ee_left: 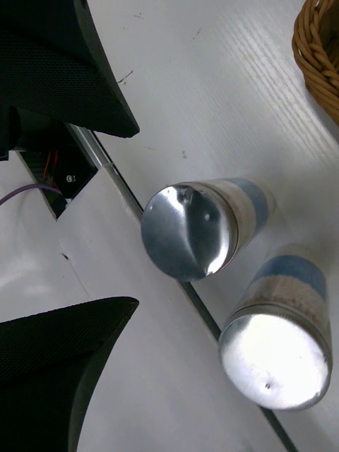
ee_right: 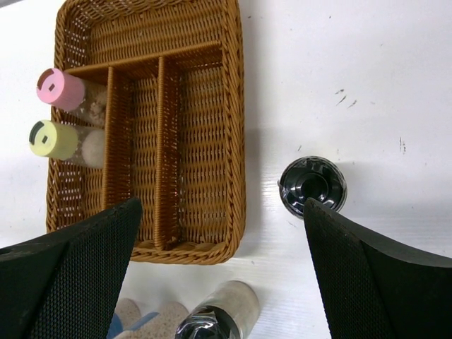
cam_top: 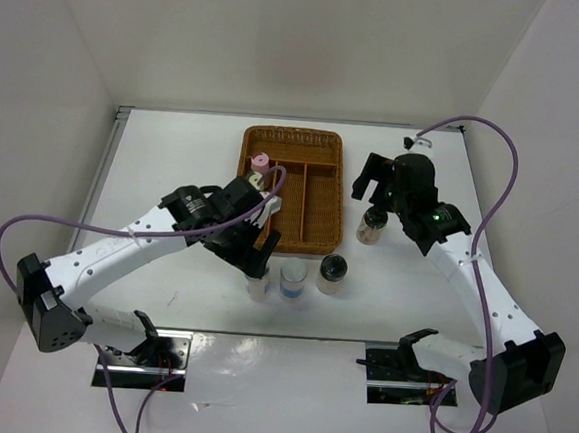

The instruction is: Organize the condiment bottles

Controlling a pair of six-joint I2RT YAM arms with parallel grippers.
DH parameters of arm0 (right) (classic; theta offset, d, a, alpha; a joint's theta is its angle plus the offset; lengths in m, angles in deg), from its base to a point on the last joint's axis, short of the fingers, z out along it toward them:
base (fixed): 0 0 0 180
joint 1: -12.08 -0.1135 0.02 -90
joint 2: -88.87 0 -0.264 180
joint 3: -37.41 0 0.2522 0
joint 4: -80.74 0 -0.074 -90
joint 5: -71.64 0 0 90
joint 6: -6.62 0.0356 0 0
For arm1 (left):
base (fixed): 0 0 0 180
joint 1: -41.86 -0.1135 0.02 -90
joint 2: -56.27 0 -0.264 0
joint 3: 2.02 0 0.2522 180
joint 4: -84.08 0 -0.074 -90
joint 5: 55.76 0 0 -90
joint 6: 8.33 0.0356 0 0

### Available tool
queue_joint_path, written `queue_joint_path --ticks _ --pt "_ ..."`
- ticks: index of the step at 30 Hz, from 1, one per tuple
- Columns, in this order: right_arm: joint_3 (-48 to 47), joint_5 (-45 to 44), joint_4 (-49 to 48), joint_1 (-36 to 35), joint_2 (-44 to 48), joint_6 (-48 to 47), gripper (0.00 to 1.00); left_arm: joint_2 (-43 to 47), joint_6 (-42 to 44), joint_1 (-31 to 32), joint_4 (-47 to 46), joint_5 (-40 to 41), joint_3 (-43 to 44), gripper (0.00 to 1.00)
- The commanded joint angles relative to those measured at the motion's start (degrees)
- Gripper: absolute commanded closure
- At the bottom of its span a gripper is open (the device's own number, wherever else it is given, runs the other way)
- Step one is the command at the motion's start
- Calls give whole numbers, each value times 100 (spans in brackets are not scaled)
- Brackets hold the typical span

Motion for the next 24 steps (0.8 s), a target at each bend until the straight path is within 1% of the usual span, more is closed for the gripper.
queue_joint_path --ticks 1,7,12,16,19,24 --pt "43 -200 18 36 218 43 1 -170 -170 21 -115 428 -54 1" --pt "157 -314 71 89 324 219 1 -486 -170 74 -457 578 -54 1" --pt "157 -315 123 326 324 219 1 -671 -170 127 -572 578 -168 1" --pt "157 -315 176 379 324 219 1 -838 -170 180 -624 578 -230 1" --pt "210 -315 176 440 324 219 1 -961 -170 241 -624 647 -230 2" --pt "263 -315 176 493 385 219 1 -1093 -275 416 -676 814 -230 8"
